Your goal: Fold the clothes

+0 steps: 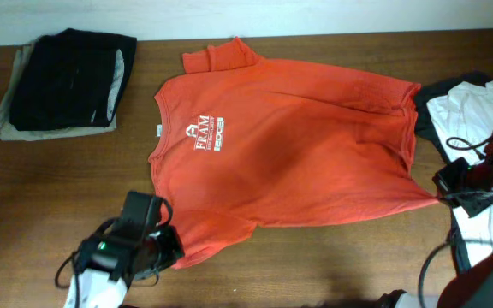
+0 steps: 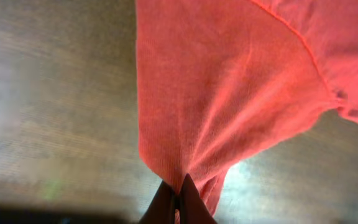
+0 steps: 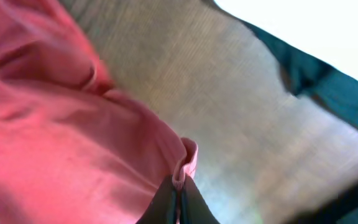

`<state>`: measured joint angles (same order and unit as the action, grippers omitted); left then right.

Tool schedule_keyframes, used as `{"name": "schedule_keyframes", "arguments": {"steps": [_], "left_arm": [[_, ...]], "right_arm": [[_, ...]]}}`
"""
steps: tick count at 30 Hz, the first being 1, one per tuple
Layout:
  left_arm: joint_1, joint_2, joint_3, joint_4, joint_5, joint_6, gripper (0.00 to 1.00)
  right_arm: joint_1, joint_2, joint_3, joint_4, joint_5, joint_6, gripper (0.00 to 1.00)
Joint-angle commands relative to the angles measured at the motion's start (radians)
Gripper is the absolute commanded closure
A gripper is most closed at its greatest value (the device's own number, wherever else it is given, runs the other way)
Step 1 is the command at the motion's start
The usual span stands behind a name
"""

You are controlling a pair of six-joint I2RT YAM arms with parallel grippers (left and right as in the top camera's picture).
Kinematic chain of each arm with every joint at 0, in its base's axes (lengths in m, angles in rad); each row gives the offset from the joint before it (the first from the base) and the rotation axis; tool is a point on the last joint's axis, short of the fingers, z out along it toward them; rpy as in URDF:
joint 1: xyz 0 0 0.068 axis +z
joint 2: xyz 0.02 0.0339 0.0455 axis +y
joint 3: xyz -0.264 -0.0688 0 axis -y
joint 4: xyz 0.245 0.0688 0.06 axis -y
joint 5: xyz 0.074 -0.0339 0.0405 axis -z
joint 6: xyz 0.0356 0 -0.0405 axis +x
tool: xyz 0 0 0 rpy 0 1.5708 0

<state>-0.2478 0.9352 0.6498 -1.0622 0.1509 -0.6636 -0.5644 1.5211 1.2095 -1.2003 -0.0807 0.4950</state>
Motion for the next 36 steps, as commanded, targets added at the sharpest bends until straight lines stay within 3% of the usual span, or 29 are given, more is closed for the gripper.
{"name": "schedule_keyframes", "arguments": {"steps": [1,9,14,18,27,36], "left_arm": [[-0.001,-0.098,0.019,-0.080,0.011,-0.021,0.99],[-0.001,-0.139,0.177,-0.203,-0.024,0.002,0.99],[-0.001,-0.139,0.188,-0.203,0.011,0.001,0.99],[-0.001,-0.139,0.190,-0.153,-0.045,0.002,0.99],[0.000,-0.080,0.189,0.171,-0.233,0.002,0.99],[0.000,0.210,0.189,0.537,-0.253,0.021,0.99]], "right_arm": [[-0.007,-0.103,0.016,-0.062,0.120,0.023,0.96],[-0.007,-0.182,0.016,-0.158,0.145,0.024,0.96],[-0.007,-0.194,0.016,-0.187,0.145,0.081,0.96],[-0.005,-0.212,0.016,-0.139,0.143,0.090,0.96],[-0.005,-0.206,-0.001,-0.013,0.113,0.090,0.96],[-0.005,-0.206,-0.119,0.191,0.019,0.090,0.96]]}}
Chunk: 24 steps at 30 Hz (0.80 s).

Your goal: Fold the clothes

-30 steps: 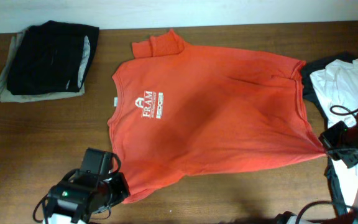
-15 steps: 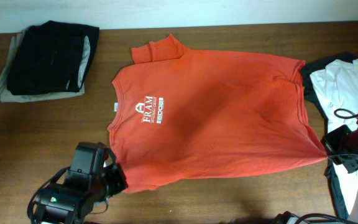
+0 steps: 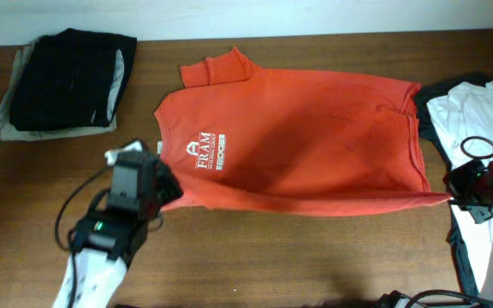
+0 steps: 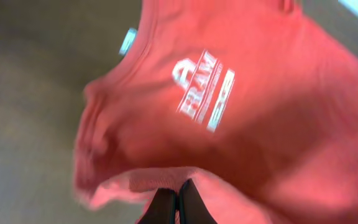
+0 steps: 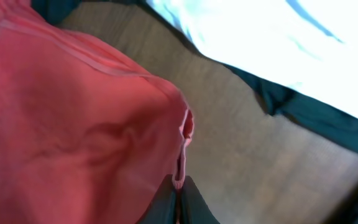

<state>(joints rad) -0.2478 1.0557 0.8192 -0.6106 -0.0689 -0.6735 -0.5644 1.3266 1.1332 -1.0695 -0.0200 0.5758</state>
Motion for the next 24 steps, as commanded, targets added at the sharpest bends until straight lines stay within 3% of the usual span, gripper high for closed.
{"name": "schedule_keyframes", "arguments": {"steps": [1,7,13,19,24], "left_arm": [[0.000,0.120,0.019,0.127,-0.033,0.035,0.99],[0.000,0.272,0.019,0.322,-0.038,0.038,0.99],[0.000,0.335,0.019,0.399,-0.109,0.038,0.99],[0.002,0.389,0.019,0.507,-0.235,0.038,0.95],[0.002,0.475,0.019,0.616,-0.245,0.038,0.93]], "right_arm": [[-0.004,-0.011,-0.050,0.085,-0.049,0.009,0.96],[0.008,-0.011,-0.079,0.203,-0.053,0.010,0.96],[0.083,0.029,-0.099,0.333,-0.047,0.010,0.96],[0.139,0.200,-0.099,0.441,-0.047,0.010,0.96],[0.139,0.309,-0.099,0.495,-0.047,0.010,0.96]]}}
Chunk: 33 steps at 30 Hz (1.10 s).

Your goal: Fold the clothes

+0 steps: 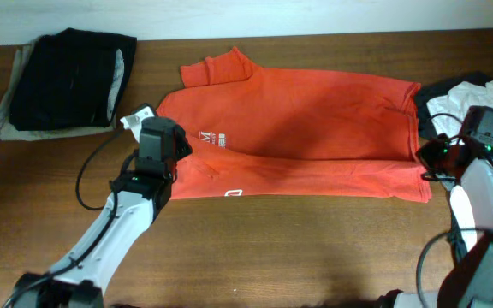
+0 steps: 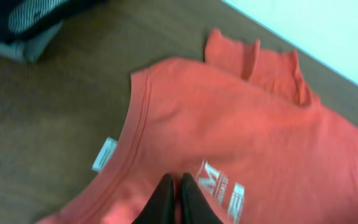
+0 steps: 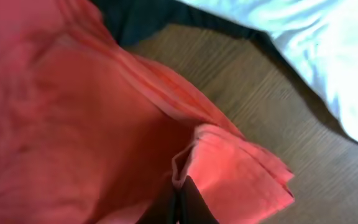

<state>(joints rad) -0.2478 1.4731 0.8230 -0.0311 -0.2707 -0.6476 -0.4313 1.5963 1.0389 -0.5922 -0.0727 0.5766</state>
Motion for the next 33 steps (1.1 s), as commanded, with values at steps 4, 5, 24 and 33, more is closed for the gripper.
{"name": "schedule_keyframes", "arguments": {"steps": [4,5,24,33], "left_arm": [[0.002,0.127,0.016,0.061,-0.044,0.012,0.92],[0.002,0.138,0.016,0.068,-0.044,0.012,0.92],[0.002,0.098,0.016,0.024,0.109,0.130,0.07],[-0.006,-0.057,0.018,-0.255,0.398,0.109,0.11]], "right_arm": [[0.006,0.081,-0.005,0.056,0.009,0.009,0.96],[0.006,0.084,-0.005,0.064,0.021,0.009,0.96],[0.006,0.086,0.093,0.018,0.025,-0.091,0.01],[0.018,0.086,0.230,-0.115,-0.396,-0.209,0.01]]}}
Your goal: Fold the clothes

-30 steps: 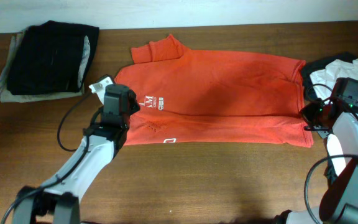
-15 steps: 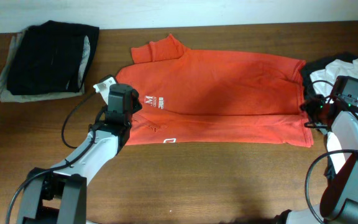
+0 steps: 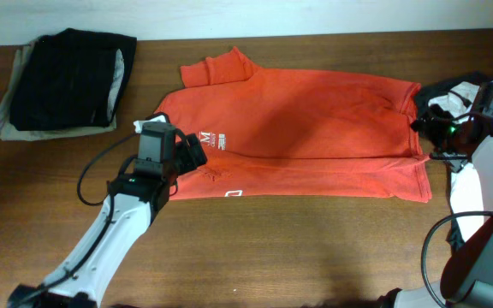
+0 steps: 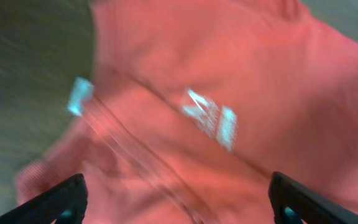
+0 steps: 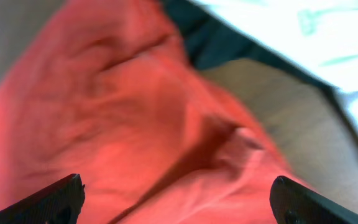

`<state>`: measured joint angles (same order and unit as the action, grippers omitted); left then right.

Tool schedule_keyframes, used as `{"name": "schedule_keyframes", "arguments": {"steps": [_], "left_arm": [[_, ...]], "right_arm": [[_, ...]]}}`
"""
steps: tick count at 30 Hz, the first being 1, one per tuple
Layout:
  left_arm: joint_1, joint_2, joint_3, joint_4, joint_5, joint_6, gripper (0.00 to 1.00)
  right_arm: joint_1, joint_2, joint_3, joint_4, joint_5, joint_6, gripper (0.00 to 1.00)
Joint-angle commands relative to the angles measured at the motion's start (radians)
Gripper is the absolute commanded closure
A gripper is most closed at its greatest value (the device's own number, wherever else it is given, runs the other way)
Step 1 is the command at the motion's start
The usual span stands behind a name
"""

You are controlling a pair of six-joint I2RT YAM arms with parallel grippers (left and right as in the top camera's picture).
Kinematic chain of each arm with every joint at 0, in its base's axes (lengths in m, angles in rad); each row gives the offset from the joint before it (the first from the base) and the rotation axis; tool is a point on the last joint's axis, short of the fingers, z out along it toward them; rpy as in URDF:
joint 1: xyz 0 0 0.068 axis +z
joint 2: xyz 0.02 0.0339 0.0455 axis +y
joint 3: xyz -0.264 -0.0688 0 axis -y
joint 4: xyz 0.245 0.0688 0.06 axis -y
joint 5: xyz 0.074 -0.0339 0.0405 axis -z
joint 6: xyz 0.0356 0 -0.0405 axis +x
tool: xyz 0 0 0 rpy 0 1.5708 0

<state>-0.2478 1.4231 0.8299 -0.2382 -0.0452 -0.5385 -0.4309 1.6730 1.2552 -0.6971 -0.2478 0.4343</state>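
An orange T-shirt [image 3: 298, 111] lies across the table with its collar to the left. Its near long edge is folded up over the middle as a flat band [image 3: 315, 178]. My left gripper [image 3: 191, 154] hovers open over the chest print [image 4: 209, 118], fingers wide apart with only cloth below [image 4: 179, 205]. At the hem end my right gripper [image 3: 424, 137] is open too, above the orange cloth [image 5: 104, 112], holding nothing [image 5: 179, 202].
A folded stack of dark and beige clothes [image 3: 62, 81] sits at the back left. White and dark garments [image 3: 478, 103] lie heaped at the right edge, close behind the right arm. Bare wood table [image 3: 298, 248] runs along the front.
Both grippers were shut on the shirt's folded edge over its middle. Now both are open, the cloth is let go and the folded band lies flat.
The shirt lay spread flat, my left gripper shut on its near sleeve, my right on the near hem corner. Then both held that edge nearer the middle. Then it lay over the shirt's centre line, still gripped. Now it is released there.
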Motion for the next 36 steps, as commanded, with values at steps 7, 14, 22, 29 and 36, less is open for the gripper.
{"name": "schedule_keyframes", "arguments": {"steps": [7,14,22,29,36], "left_arm": [[-0.061,0.047,0.011,-0.120,0.319,-0.056,0.27],[-0.090,0.049,0.011,-0.133,0.266,-0.184,0.21],[-0.091,0.138,0.011,-0.119,0.246,-0.210,0.21],[-0.091,0.159,0.011,-0.027,0.278,-0.210,0.21],[-0.091,0.185,0.011,-0.032,0.285,-0.258,0.21]], "right_arm": [[0.148,0.010,0.011,-0.026,-0.226,-0.128,0.01],[0.280,0.010,0.011,-0.025,-0.091,-0.127,0.01],[0.310,0.010,0.011,-0.022,-0.053,-0.082,0.01],[0.310,0.010,0.011,-0.021,-0.053,-0.082,0.01],[0.312,0.010,0.011,-0.021,-0.027,-0.082,0.01]]}}
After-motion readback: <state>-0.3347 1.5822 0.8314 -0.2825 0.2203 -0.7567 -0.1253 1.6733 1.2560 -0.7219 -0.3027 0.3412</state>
